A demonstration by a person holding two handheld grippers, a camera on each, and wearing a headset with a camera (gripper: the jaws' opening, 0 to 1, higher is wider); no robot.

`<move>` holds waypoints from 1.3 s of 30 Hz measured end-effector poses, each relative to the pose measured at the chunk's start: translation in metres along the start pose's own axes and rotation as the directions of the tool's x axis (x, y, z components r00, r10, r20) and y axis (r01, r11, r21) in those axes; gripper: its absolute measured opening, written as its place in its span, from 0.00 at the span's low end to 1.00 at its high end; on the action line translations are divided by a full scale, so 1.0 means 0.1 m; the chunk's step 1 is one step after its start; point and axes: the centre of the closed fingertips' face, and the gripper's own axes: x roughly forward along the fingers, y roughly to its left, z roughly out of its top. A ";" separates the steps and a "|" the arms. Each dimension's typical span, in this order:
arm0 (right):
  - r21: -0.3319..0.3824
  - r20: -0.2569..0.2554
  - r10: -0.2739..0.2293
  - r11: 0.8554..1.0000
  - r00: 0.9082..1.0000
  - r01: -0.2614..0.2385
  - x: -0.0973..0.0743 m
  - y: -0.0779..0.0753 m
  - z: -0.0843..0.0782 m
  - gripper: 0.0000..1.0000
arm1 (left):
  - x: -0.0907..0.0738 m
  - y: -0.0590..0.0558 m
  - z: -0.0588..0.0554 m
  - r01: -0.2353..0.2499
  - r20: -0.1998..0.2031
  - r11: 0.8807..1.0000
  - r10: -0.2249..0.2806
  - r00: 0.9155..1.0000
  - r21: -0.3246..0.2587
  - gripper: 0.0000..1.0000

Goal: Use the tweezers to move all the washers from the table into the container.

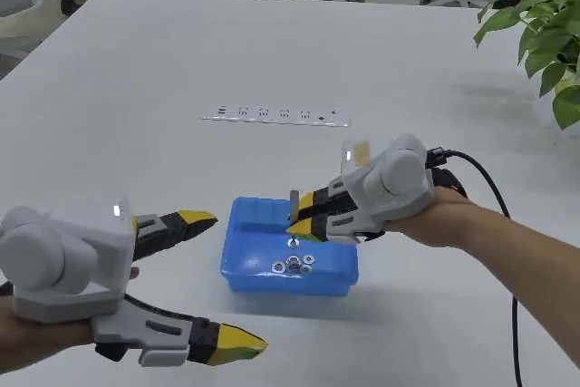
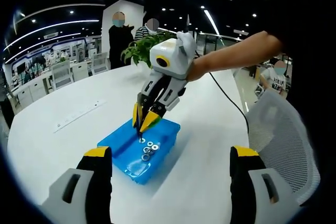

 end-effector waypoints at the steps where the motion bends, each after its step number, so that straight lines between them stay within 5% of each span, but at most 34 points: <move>1: 0.003 -0.004 0.003 1.000 1.000 -0.003 0.01 -0.01 -0.02 0.09 | 0.00 0.01 0.00 0.000 -0.001 1.000 0.000 1.000 0.001 0.99; 27: 0.013 -0.020 0.020 1.000 1.000 -0.020 0.11 -0.02 -0.26 0.10 | 0.24 0.20 0.14 0.061 -0.024 0.997 -0.060 0.998 0.047 0.81; 39: 0.003 -0.011 0.018 1.000 1.000 -0.018 0.12 -0.02 -0.26 0.10 | 0.44 0.34 0.17 0.097 -0.090 0.988 -0.086 0.992 0.117 0.48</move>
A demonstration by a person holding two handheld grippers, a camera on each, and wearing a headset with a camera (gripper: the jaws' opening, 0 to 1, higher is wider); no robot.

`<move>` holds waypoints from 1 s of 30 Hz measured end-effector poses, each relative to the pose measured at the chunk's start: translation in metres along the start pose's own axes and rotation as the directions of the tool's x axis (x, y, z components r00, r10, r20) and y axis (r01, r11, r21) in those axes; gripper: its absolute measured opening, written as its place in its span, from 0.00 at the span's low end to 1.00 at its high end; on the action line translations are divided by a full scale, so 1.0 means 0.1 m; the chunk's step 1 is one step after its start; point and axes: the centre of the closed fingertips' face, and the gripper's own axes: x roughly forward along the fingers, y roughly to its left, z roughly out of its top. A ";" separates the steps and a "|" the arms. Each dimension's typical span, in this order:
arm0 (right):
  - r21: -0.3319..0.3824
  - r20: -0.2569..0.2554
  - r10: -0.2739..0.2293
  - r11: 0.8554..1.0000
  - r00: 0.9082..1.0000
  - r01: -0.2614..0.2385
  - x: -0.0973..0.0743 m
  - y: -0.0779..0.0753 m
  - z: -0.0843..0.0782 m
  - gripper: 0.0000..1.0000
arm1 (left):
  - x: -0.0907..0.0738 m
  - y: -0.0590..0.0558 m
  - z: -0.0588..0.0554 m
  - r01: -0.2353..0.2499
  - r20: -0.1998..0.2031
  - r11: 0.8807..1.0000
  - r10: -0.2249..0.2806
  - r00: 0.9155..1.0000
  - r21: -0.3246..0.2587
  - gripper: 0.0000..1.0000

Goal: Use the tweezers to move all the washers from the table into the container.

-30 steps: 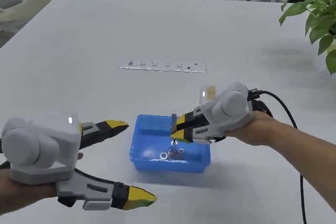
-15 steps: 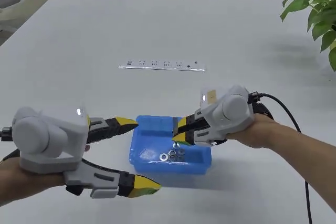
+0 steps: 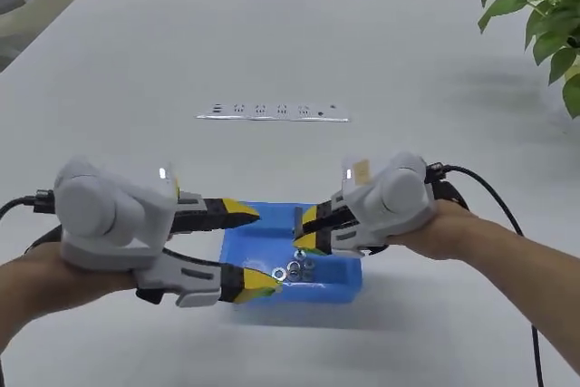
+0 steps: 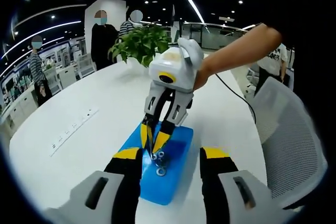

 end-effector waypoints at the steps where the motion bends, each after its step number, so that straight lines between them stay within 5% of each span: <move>1: 0.000 -0.001 0.001 1.000 1.000 -0.001 0.00 0.00 0.00 0.10 | 0.02 0.01 0.01 0.003 -0.004 1.000 -0.003 1.000 0.002 0.45; 12: -0.011 -0.005 0.005 1.000 1.000 -0.005 -0.01 0.01 -0.02 0.10 | 0.24 0.24 0.08 0.019 -0.026 0.996 -0.017 1.000 0.088 0.26; 24: -0.021 -0.010 0.012 1.000 1.000 -0.012 -0.02 0.02 -0.02 0.10 | 0.39 0.25 0.15 0.054 -0.050 0.982 -0.046 0.998 0.179 0.07; 30: -0.029 -0.015 0.008 1.000 1.000 -0.008 -0.02 0.01 -0.03 0.10 | 0.40 0.22 0.18 0.067 -0.062 0.976 -0.055 0.997 0.208 0.06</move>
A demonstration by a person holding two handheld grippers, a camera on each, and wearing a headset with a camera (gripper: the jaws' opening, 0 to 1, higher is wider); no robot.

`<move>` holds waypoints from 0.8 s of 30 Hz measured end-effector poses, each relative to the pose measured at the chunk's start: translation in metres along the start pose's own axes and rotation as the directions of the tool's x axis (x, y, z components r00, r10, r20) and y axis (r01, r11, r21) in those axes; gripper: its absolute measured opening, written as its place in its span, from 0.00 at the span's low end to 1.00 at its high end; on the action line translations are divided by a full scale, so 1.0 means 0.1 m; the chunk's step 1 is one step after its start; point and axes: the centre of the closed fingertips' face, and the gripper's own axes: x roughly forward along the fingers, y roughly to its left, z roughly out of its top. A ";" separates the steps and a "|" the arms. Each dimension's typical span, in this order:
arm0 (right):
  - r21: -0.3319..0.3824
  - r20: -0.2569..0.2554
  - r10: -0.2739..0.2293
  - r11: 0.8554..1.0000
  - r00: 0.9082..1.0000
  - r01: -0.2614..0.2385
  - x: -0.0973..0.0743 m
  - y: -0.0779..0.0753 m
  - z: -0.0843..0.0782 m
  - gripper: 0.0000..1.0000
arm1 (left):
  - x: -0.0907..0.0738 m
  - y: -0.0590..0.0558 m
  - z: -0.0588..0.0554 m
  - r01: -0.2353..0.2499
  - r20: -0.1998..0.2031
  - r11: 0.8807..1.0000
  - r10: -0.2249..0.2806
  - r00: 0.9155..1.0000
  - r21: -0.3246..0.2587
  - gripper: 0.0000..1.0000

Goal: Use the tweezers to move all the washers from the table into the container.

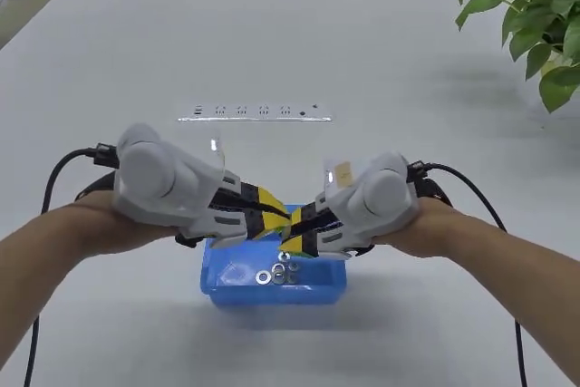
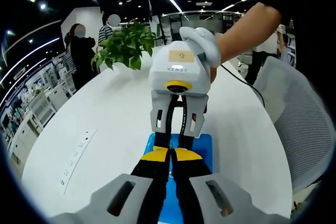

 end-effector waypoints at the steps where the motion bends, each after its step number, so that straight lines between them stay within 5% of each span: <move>1: -0.004 -0.002 -0.002 1.000 1.000 0.002 0.00 0.00 0.00 0.11 | 0.00 0.00 0.00 0.000 0.000 1.000 0.000 1.000 0.004 0.06; 24: 0.014 0.045 -0.037 0.999 0.998 0.037 -0.21 0.08 0.27 0.10 | -0.29 -0.04 0.26 0.014 0.058 1.000 -0.014 0.998 0.009 0.06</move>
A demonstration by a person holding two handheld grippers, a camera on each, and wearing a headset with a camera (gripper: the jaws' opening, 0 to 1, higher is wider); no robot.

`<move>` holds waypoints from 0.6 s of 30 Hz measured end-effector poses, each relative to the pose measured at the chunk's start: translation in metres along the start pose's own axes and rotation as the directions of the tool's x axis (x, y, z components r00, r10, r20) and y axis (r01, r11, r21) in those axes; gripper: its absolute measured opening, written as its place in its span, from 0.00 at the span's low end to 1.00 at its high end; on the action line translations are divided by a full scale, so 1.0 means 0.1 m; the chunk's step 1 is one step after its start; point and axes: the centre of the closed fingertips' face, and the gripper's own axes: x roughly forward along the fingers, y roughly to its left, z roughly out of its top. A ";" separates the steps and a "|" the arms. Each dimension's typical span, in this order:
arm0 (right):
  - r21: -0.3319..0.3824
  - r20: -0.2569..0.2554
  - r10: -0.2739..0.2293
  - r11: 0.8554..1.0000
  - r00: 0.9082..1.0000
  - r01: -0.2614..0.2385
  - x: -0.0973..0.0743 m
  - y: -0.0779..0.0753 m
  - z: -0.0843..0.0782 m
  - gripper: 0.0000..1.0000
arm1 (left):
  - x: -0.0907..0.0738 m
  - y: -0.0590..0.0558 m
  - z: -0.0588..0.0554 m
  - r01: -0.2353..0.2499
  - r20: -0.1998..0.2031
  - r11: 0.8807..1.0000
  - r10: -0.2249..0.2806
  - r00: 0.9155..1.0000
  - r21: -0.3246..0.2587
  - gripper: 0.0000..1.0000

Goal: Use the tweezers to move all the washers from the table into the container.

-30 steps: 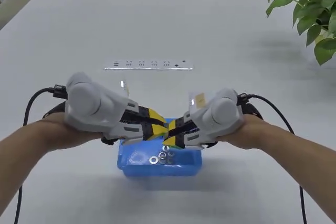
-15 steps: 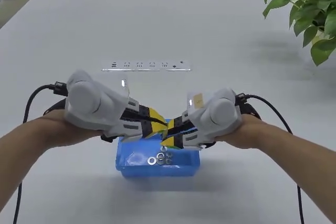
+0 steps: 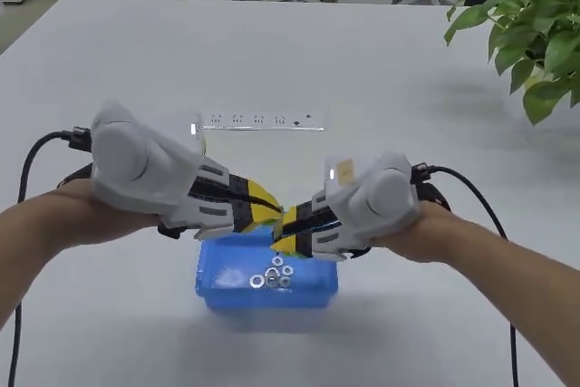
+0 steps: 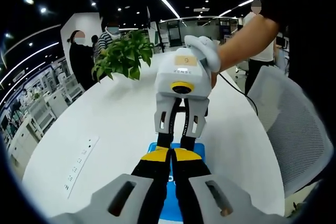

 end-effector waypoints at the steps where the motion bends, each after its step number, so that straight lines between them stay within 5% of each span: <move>1: 0.002 0.004 -0.004 1.000 1.000 0.004 -0.02 0.01 0.03 0.10 | -0.03 0.00 0.01 0.002 0.003 1.000 -0.002 1.000 -0.001 0.06; 12: 0.008 0.002 0.002 1.000 1.000 -0.002 -0.17 0.24 0.24 0.08 | -0.31 -0.18 0.10 0.026 0.018 1.000 -0.026 1.000 0.005 0.06; 18: -0.017 -0.034 0.021 1.000 0.999 -0.022 -0.24 0.40 0.26 0.07 | -0.40 -0.37 0.02 0.056 -0.010 0.998 -0.055 0.998 0.021 0.06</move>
